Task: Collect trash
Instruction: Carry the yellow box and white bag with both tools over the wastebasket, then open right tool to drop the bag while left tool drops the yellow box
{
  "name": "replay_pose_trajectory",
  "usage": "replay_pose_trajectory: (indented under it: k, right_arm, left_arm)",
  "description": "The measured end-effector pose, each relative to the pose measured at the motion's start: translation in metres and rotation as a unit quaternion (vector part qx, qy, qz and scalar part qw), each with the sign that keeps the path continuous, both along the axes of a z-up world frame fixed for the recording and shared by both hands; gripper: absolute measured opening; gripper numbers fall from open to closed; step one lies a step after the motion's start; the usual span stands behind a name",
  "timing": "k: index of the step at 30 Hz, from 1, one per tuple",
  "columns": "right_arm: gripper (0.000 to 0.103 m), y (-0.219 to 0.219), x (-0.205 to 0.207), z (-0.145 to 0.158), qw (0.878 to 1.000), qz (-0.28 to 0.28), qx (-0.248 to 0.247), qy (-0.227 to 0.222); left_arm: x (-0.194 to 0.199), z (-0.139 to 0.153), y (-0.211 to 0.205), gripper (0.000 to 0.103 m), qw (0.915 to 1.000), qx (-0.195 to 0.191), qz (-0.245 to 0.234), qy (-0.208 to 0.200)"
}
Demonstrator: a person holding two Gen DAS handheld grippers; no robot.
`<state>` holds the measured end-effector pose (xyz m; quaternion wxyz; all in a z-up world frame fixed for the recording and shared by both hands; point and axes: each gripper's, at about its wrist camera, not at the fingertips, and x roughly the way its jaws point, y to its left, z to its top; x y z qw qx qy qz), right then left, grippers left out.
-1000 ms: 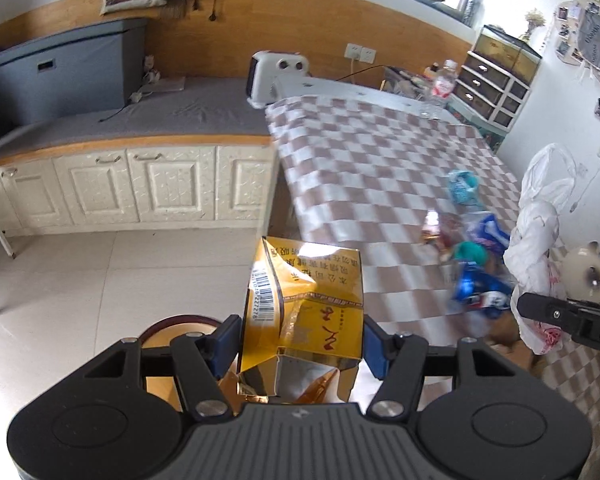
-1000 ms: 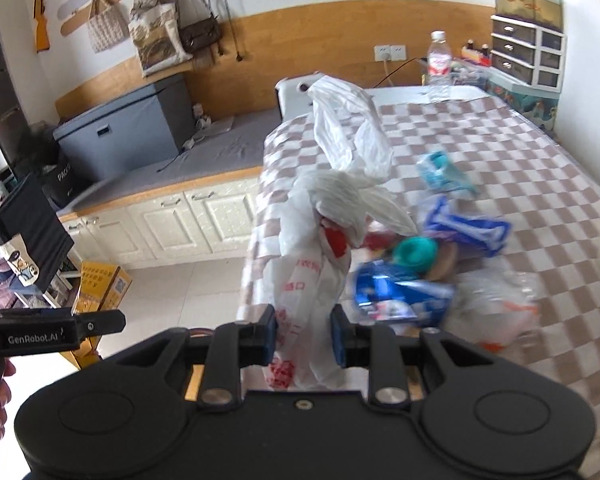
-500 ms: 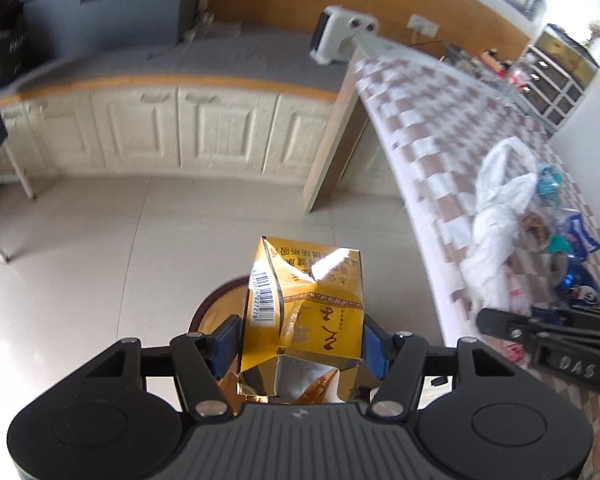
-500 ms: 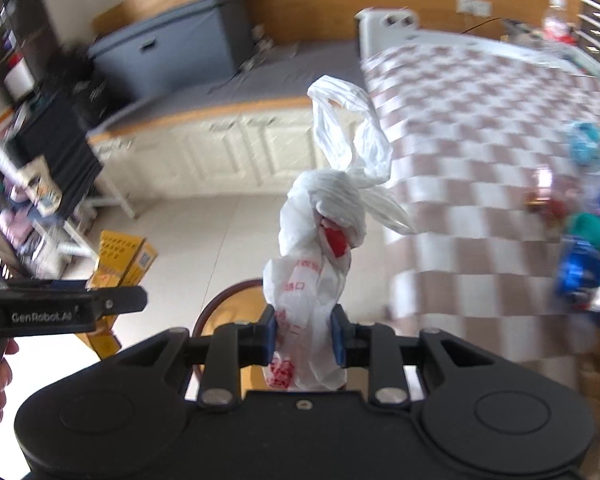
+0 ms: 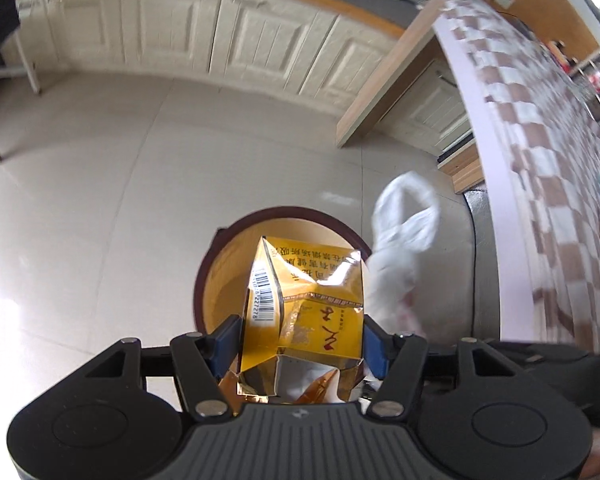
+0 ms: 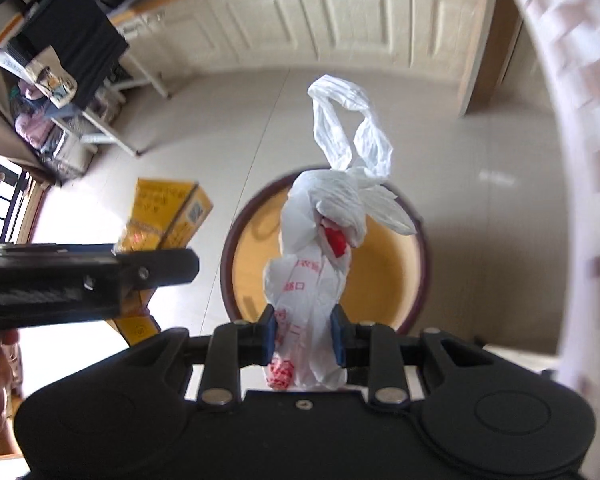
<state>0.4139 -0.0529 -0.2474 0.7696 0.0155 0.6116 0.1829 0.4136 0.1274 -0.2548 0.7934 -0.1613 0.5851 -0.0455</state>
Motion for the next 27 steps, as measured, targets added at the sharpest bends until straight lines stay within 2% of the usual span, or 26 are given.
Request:
replay_pose_trajectory:
  k: [3,9,17,20,22,24,27]
  right_arm:
    - [0.029,0.006,0.011,-0.03,1.0,0.006,-0.005,0.017]
    - [0.03,0.012,0.033,-0.071,0.999,0.012,-0.026,0.038]
    - [0.031,0.021,0.05,-0.103,0.997,0.033,-0.046,0.056]
    - [0.036,0.024,0.052,-0.112,0.996,0.036,-0.055,0.066]
    - [0.05,0.023,0.053,-0.117,0.995,0.034,-0.063,0.067]
    - [0.059,0.02,0.052,-0.116,0.996,0.032,-0.06,0.066]
    - [0.062,0.015,0.051,-0.113,0.996,0.034,-0.053,0.064]
  left_arm:
    - [0.016,-0.019,0.006,0.062,0.9996,-0.008,0.016,0.021]
    - [0.039,-0.045,0.024,0.062,0.9974,-0.016,0.05,0.048]
    - [0.05,-0.078,0.029,0.062,0.9937,-0.039,0.065,0.082]
    - [0.051,-0.09,0.028,0.062,0.9919,-0.048,0.07,0.095]
    - [0.051,-0.096,0.028,0.062,0.9907,-0.054,0.074,0.1]
    - [0.052,-0.101,0.026,0.062,0.9898,-0.056,0.077,0.106]
    - [0.054,-0.109,0.021,0.062,0.9889,-0.058,0.075,0.115]
